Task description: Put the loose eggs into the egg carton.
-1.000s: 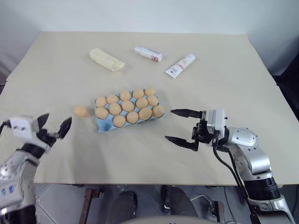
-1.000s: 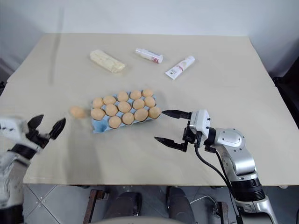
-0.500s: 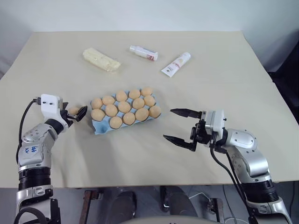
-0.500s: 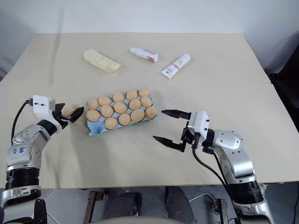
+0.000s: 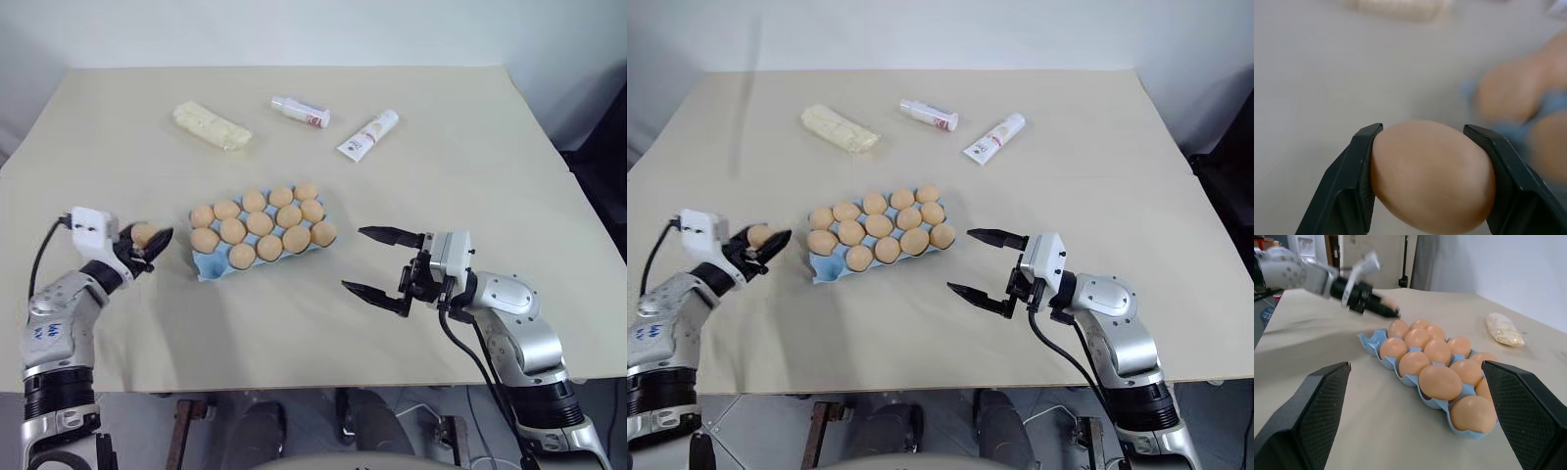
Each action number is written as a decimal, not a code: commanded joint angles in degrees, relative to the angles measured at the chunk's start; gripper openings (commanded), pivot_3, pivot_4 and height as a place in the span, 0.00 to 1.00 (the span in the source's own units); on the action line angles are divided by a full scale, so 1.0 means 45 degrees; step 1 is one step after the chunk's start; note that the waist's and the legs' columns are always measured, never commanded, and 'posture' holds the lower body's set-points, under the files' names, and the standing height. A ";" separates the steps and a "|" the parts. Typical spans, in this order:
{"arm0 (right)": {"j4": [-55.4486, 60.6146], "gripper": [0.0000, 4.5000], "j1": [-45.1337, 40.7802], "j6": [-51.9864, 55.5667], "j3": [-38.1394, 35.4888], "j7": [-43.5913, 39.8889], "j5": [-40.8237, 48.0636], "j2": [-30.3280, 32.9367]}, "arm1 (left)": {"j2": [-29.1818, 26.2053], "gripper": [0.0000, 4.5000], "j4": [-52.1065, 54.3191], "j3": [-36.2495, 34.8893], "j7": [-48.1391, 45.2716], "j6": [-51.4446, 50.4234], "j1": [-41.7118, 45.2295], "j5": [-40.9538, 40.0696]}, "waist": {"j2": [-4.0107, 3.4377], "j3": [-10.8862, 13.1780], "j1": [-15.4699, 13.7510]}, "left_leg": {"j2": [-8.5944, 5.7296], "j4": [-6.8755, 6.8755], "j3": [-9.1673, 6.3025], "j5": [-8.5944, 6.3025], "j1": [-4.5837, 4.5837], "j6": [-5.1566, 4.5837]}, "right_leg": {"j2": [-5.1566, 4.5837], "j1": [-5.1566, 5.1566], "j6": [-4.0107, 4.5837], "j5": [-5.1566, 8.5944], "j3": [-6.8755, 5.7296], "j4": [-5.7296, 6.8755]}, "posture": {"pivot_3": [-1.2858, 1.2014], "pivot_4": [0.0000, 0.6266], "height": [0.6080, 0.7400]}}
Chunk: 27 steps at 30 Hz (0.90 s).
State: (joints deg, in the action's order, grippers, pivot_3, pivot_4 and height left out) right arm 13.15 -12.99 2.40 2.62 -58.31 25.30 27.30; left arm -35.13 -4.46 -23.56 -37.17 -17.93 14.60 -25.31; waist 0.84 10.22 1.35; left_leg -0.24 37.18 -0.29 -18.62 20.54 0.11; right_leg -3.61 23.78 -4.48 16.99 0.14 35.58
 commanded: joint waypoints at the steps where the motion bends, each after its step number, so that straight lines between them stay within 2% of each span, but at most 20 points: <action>1: 0.0403 1.00 0.0077 -0.0180 -0.0096 0.0004 0.0145 0.0030 | -0.0425 0.53 0.1512 0.0588 -0.1823 0.0300 -0.0436 -0.0666 | -0.0003 -0.0001 -0.0001 | 0.0000 -0.0002 0.0001 -0.0001 0.0000 -0.0001 | -0.0001 -0.0002 0.0000 0.0000 0.0001 -0.0005 | 0.52 0.24 1.00; 6: 0.0387 1.00 0.0061 -0.0179 -0.0079 0.0028 0.0113 0.0012 | -0.0535 0.53 0.2167 0.1719 -0.2549 -0.0241 -0.0526 -0.0658 | -0.0005 0.0001 0.0017 | -0.0002 -0.0002 0.0000 -0.0004 -0.0004 -0.0009 | 0.0002 -0.0007 0.0001 0.0001 0.0002 -0.0007 | 0.52 0.24 1.00; 9: 0.0478 1.00 0.0066 -0.0171 -0.0044 0.0130 0.0077 -0.0045 | -0.0633 0.53 0.1905 0.2522 -0.2862 0.0003 -0.0546 -0.0066 | -0.0006 0.0001 0.0048 | -0.0002 -0.0002 0.0001 -0.0002 -0.0009 -0.0010 | 0.0003 -0.0007 0.0002 0.0001 0.0005 0.0003 | 0.52 0.24 1.00; 11: 0.0593 1.00 0.0195 -0.0194 -0.0072 0.0228 0.0059 -0.0051 | -0.0611 0.68 0.1513 0.2582 -0.2885 0.0165 -0.0651 0.0105 | -0.0006 0.0001 0.0053 | -0.0001 -0.0001 0.0003 -0.0002 -0.0011 -0.0010 | 0.0005 -0.0006 0.0002 0.0001 0.0007 0.0009 | 0.52 0.24 1.00; 12: 0.0662 1.00 0.0288 -0.0204 -0.0093 0.0280 0.0061 -0.0049 | -0.0582 0.72 0.1423 0.2478 -0.2941 0.0145 -0.0752 -0.0013 | -0.0006 0.0001 0.0050 | -0.0001 -0.0002 0.0002 -0.0002 -0.0011 -0.0011 | 0.0007 -0.0006 0.0002 0.0002 0.0006 0.0008 | 0.52 0.24 1.00; 16: 0.0761 1.00 0.0432 -0.0220 -0.0096 0.0367 0.0079 -0.0032 | -0.0775 1.00 0.1348 0.2244 -0.3195 0.0471 -0.1118 0.0010 | -0.0006 0.0001 0.0033 | -0.0001 -0.0006 0.0002 -0.0003 -0.0009 -0.0013 | 0.0006 -0.0005 0.0004 0.0002 0.0006 0.0004 | 0.52 0.24 1.00; 27: 0.0353 1.00 0.0341 -0.0230 -0.0411 -0.0090 0.0243 0.0372 | -0.1806 1.00 0.1492 0.0358 -0.3668 0.2256 -0.2653 0.0072 | -0.0008 0.0003 0.0036 | 0.0001 -0.0012 0.0002 -0.0003 -0.0018 -0.0018 | -0.0001 -0.0009 0.0012 0.0007 0.0009 -0.0003 | 0.52 0.24 1.00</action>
State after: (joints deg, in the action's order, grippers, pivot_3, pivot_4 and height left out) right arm 13.89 -11.02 2.28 2.31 -58.03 25.26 28.02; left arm -41.71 -0.31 -19.52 -52.58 -9.64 3.43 -24.32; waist 0.81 10.23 1.51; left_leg -0.24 37.11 -0.28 -18.64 20.47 0.01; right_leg -3.62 23.74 -4.42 17.02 0.18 35.55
